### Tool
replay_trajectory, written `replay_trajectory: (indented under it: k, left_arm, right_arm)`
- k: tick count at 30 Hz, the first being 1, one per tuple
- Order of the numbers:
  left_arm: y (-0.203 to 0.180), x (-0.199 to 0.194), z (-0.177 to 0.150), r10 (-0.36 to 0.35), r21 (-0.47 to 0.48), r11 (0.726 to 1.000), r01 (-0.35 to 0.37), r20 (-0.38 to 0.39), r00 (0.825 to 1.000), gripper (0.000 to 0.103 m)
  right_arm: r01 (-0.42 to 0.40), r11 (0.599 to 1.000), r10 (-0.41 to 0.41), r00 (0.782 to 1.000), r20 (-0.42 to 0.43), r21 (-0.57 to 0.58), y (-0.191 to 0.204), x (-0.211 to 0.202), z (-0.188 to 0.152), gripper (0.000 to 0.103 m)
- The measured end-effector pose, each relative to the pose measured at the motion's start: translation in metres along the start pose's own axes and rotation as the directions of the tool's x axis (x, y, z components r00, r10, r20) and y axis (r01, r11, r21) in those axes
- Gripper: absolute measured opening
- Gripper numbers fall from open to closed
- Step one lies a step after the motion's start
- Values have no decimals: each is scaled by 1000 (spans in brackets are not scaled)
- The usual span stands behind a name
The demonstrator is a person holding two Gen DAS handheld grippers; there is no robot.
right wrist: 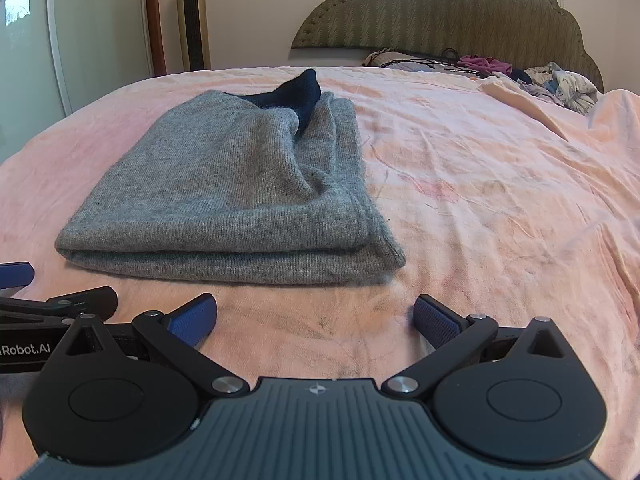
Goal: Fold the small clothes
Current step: 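Open both tools and withdraw them from the folded sweater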
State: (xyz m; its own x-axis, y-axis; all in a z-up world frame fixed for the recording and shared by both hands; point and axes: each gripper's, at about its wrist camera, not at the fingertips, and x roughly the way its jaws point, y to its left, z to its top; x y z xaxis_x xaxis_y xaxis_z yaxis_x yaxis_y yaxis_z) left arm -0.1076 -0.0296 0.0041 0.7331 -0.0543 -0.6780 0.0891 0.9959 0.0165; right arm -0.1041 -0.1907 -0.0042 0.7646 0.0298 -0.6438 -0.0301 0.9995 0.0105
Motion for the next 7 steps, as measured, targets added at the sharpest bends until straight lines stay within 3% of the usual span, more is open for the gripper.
replay_trajectory:
  k: [7]
  left_arm:
    - [-1,0,0,1,0,1000,-1,-1,1000,103]
  right_arm:
    - [0,1000,0,1000,0,0,0,0,0,103]
